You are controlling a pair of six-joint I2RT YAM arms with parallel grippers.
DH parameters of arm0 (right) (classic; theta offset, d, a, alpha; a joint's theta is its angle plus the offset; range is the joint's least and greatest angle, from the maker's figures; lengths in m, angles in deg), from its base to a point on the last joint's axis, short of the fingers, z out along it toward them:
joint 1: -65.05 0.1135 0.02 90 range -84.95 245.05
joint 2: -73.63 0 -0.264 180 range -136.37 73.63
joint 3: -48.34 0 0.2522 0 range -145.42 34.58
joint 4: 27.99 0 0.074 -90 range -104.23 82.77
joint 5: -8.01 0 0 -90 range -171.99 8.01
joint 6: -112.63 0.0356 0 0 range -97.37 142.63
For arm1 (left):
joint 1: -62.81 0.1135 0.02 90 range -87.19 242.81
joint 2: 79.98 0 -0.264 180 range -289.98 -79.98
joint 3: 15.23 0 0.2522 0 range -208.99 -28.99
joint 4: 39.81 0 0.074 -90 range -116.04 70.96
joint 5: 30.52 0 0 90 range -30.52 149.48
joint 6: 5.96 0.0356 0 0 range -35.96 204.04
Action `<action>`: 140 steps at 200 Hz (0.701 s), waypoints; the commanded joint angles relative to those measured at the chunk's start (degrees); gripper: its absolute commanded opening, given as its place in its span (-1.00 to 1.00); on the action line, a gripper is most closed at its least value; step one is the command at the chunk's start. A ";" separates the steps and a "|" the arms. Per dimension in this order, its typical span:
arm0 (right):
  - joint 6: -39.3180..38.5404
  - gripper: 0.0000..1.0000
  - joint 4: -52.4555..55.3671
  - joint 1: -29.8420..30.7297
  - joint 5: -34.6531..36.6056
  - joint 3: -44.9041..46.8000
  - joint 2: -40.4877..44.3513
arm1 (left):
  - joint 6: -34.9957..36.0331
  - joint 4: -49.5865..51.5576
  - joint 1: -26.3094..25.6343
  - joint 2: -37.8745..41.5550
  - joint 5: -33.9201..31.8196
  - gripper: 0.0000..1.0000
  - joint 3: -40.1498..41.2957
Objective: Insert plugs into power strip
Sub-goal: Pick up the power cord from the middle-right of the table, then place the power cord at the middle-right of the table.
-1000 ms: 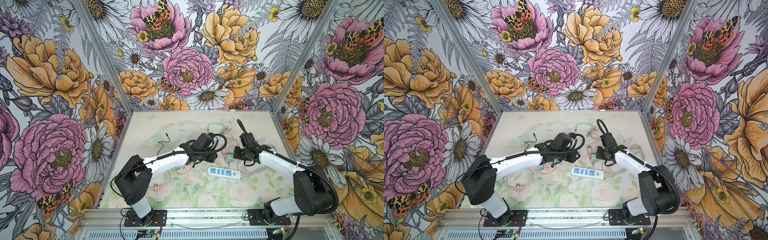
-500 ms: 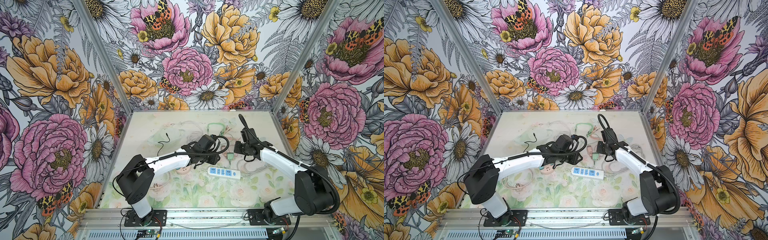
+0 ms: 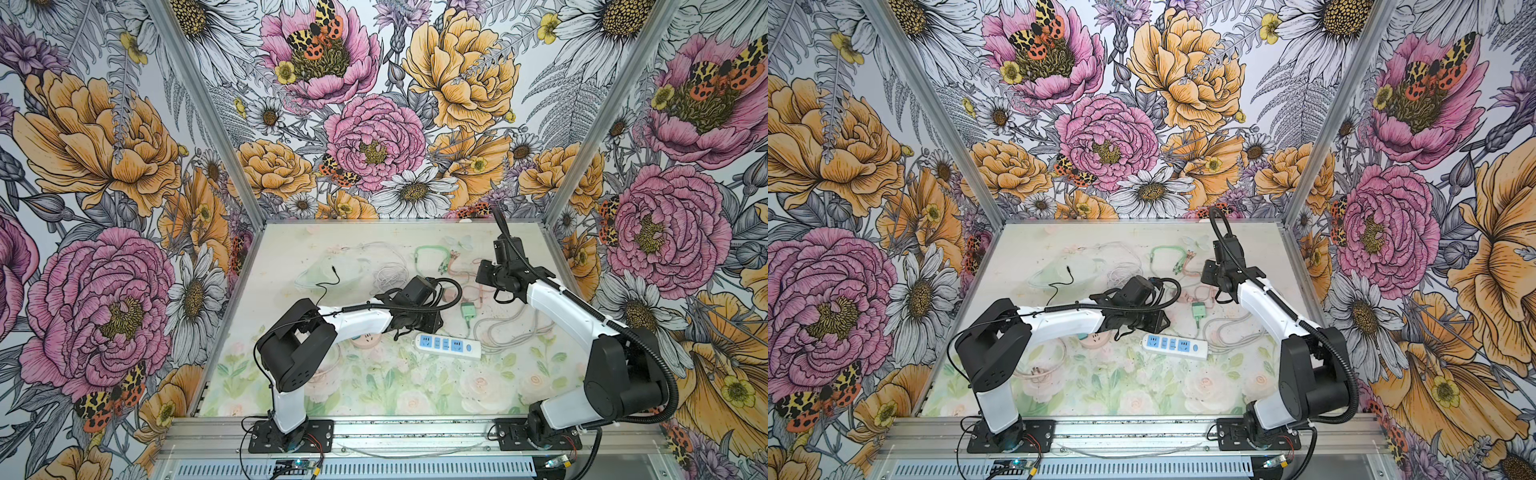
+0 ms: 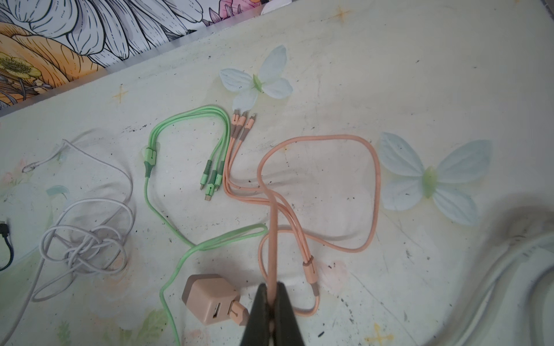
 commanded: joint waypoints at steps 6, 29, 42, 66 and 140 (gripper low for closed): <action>-1.44 -1.00 -0.92 -1.68 1.74 -1.37 -2.09 | -1.09 -2.60 0.01 -0.39 -0.18 -0.30 -1.67; -2.05 -1.00 -1.15 -2.38 3.02 -0.37 -2.64 | -1.32 -1.97 0.64 -0.40 -1.70 -0.29 -3.12; -2.71 -1.00 -1.12 -3.25 4.46 0.27 -2.39 | -1.27 -1.68 1.17 -0.39 -2.07 -0.29 -3.94; -3.76 -1.00 -1.41 -5.93 5.63 1.00 -1.18 | -0.72 -0.43 1.61 -1.11 -1.88 -0.30 -6.02; -3.29 -1.00 -1.20 -14.98 4.35 2.70 4.11 | -0.67 0.83 1.61 -4.35 -2.22 -0.29 -10.08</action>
